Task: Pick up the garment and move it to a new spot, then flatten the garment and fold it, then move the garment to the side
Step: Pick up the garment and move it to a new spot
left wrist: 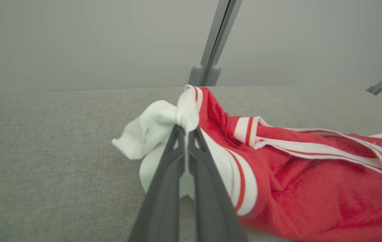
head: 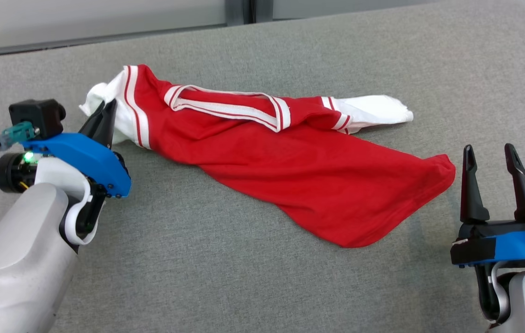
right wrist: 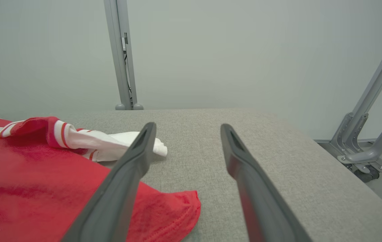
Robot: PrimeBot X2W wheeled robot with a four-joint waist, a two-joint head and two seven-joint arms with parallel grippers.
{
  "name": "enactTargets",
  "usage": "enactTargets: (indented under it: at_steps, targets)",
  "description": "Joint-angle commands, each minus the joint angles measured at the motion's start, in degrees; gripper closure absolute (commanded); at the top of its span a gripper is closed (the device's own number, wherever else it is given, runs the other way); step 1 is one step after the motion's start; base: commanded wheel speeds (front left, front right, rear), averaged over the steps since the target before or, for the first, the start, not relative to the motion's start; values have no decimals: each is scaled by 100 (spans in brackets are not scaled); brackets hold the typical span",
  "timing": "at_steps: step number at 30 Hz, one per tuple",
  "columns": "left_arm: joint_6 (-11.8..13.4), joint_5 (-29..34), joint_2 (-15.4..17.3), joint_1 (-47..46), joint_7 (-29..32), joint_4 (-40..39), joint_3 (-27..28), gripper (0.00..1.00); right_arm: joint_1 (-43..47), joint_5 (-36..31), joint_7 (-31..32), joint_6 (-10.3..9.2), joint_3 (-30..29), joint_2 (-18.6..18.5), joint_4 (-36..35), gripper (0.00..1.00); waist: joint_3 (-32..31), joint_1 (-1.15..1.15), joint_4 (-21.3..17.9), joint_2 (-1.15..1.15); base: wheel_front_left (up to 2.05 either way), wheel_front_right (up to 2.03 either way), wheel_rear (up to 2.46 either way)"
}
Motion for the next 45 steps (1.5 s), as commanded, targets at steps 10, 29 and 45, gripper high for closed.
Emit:
enactTargets:
  at_steps: [10,29,45]
  targets:
    - [-248,150,-405,-226,-1060,1203,16,0,-189,-67,-30,0,-59,-10,6,0,173,0,161,0,0,0,0]
    - [139,1045,-726,1747,-1438,-123,1328,0,294,-13,-28,0,506,-11,296,0,-798,0,526,0,0,0,0]
    - [236,2146,-1617,3822,-1440,-1513,2381,0,780,250,-26,0,924,-11,568,0,-1258,0,685,0,0,0,0]
